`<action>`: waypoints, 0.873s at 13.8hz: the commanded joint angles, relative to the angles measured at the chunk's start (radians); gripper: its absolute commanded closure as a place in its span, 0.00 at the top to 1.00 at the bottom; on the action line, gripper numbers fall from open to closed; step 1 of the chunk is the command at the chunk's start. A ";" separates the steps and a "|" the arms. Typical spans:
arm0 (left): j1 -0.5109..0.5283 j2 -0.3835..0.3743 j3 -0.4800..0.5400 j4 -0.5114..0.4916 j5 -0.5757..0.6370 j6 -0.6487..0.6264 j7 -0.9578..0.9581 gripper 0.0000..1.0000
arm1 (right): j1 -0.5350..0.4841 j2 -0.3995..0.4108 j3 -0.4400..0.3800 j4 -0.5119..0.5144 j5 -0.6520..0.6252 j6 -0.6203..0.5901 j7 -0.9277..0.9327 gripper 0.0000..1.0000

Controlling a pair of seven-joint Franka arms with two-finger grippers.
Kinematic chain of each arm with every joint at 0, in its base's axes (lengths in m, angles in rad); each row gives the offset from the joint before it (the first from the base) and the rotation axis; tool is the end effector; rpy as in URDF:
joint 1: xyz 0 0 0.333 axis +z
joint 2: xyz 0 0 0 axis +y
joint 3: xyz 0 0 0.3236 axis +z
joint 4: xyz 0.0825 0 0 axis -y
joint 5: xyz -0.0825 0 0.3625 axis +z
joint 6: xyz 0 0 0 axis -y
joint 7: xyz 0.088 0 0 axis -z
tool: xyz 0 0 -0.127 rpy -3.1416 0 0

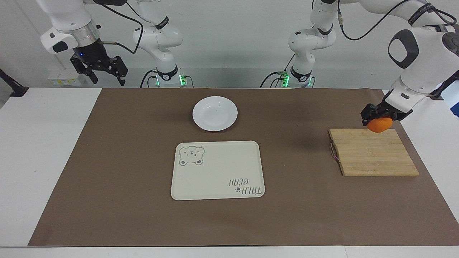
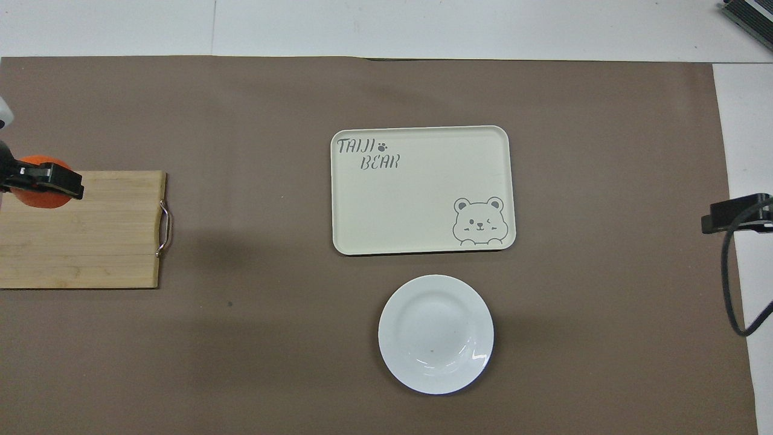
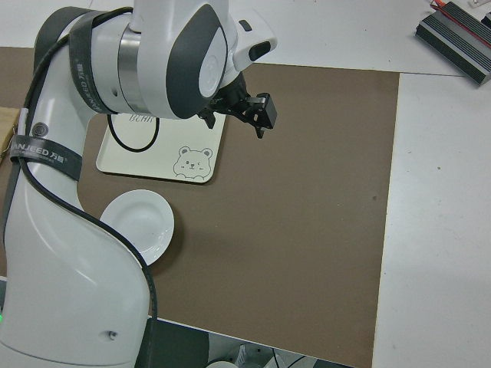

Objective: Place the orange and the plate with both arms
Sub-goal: 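Reach the left gripper to the orange and grasp it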

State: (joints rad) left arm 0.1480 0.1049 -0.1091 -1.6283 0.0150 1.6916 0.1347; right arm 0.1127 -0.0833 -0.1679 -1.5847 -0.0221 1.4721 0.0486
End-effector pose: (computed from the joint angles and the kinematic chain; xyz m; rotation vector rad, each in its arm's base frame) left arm 0.5689 0.0266 0.5388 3.1371 -0.1531 -0.0646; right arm 0.4947 -0.0343 0.6396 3.1289 -0.1642 -0.0478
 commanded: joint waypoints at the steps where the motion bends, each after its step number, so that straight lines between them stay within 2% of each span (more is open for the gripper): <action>1: -0.039 -0.028 0.008 -0.001 0.014 -0.050 -0.069 0.00 | -0.013 -0.021 0.008 -0.021 0.022 -0.003 0.016 1.00; 6: -0.086 -0.062 -0.008 -0.002 0.010 -0.105 -0.115 0.00 | -0.013 -0.021 0.008 -0.021 0.022 -0.003 0.014 1.00; 12: -0.204 -0.114 -0.015 -0.024 0.008 -0.167 -0.106 0.00 | -0.013 -0.021 0.008 -0.024 0.022 -0.003 0.014 1.00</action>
State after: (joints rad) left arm -0.0143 0.0208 -0.1308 -1.6290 0.0146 1.5504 0.0297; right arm 0.1127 -0.0833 -0.1679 -1.5859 -0.0221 1.4720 0.0486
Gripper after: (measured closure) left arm 0.251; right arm 0.000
